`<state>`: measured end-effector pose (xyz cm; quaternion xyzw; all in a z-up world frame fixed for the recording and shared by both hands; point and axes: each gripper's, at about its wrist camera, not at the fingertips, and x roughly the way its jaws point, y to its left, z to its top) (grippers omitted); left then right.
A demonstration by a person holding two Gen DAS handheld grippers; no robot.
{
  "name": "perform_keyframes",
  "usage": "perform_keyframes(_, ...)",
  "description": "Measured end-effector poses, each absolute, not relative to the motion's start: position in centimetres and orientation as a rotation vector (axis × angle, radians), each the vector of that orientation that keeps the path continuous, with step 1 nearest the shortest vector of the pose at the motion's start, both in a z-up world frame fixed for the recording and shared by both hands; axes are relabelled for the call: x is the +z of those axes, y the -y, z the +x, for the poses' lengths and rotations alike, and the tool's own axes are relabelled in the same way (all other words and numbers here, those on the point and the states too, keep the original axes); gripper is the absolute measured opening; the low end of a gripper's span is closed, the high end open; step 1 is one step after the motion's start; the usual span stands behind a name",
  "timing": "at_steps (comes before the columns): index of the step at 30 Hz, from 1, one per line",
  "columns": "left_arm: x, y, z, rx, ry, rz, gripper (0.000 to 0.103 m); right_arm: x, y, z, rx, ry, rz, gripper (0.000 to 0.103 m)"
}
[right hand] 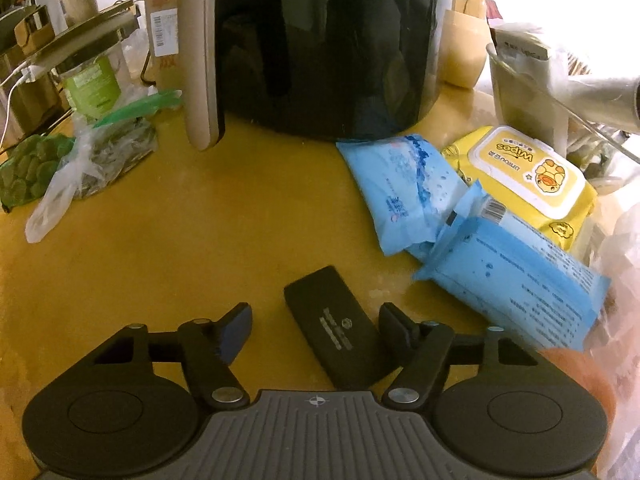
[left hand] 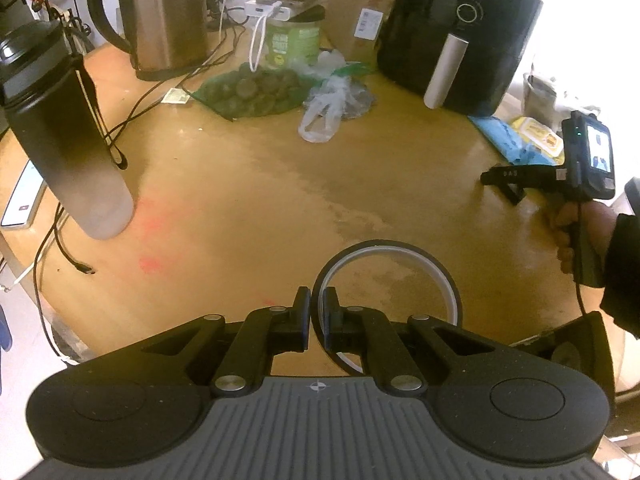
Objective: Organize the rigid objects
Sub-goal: 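Lower the right gripper onto the small black rectangular case and close it, then carry the held tape ring and black case toward the cardboard box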
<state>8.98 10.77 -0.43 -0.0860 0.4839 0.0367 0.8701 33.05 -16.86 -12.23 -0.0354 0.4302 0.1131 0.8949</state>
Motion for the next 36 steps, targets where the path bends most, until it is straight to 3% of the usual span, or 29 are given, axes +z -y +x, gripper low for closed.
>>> perform_keyframes(2, -0.4, -10.4, 9.2, 0.069, -1.01, -0.181, 0.007, -12.2, 17.0, 32.8, 0.233, -0.894, -0.076, 0.063)
perform_keyframes(4, -0.4, -10.0, 9.2, 0.06, -1.005, -0.179, 0.007, -11.9, 16.9, 32.7, 0.236, -0.895, -0.079, 0.052)
perform_keyframes(5, -0.3, -9.8, 9.2, 0.055, -1.003, -0.178, 0.007, -11.8, 16.8, 32.6, 0.24, -0.894, -0.082, 0.038)
perform_keyframes(6, -0.2, -9.5, 9.2, 0.051, -1.001, -0.177, 0.007, -11.7, 16.8, 32.6, 0.245, -0.896, -0.083, 0.034)
perform_keyframes(36, 1.3, -6.7, 7.6, 0.008, -0.967, -0.148, 0.007, -6.6, 18.2, 25.7, 0.446, -0.901, 0.043, 0.034)
